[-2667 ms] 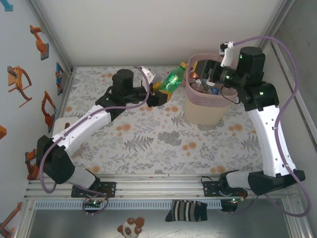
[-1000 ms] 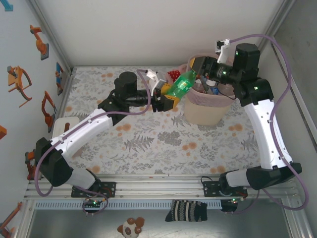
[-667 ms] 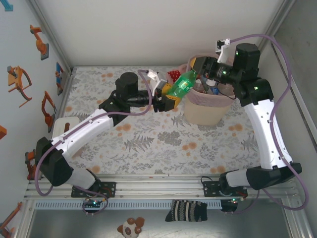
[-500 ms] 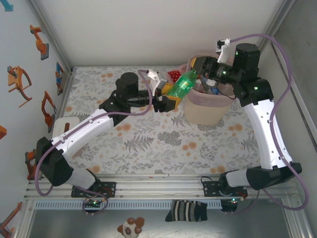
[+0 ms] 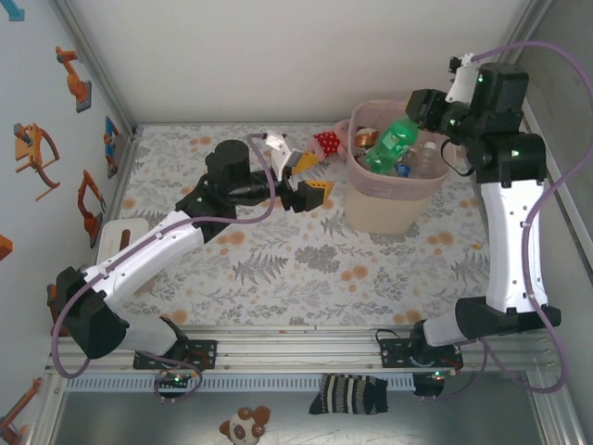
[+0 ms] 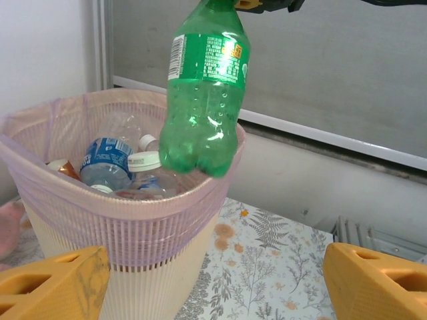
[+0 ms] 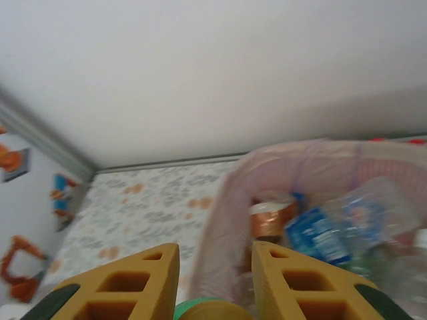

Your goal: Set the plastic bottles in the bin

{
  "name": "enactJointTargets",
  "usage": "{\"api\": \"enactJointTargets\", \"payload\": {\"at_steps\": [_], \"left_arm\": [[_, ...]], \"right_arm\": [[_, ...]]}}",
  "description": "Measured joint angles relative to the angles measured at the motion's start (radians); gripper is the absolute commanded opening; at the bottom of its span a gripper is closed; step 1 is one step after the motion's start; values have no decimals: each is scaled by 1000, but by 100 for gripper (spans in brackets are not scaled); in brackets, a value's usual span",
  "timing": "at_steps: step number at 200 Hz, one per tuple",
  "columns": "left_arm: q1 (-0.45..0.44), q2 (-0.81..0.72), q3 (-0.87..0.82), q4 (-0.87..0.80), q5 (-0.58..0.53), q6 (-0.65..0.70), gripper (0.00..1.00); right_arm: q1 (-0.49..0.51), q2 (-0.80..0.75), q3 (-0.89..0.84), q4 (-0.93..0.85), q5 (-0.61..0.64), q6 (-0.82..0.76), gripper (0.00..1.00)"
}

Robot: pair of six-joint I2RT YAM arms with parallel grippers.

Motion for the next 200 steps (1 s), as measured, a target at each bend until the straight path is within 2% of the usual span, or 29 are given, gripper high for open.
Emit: {"api": "enactJointTargets", "payload": {"at_steps": [43, 83, 130, 168, 185, 200], "left_arm": [[0, -7, -9, -3, -14, 7, 83], [0, -11, -17, -9, -27, 8, 83], [0, -11, -18, -18, -29, 8, 83], [1, -11, -18, -29, -33, 9, 83], [2, -11, -21, -30, -37, 11, 83], [6, -12, -28, -31, -41, 11, 83]], "right_arm": [[-42, 121, 190, -171, 182, -151, 25], [-69, 226, 263, -301, 266, -238, 24], [-91, 306, 226, -343, 275, -264, 25], [-104, 341, 123, -216, 242, -260, 28], [-117, 372, 91, -181, 230, -254, 31], [-128, 407, 74, -177, 224, -251, 40]]}}
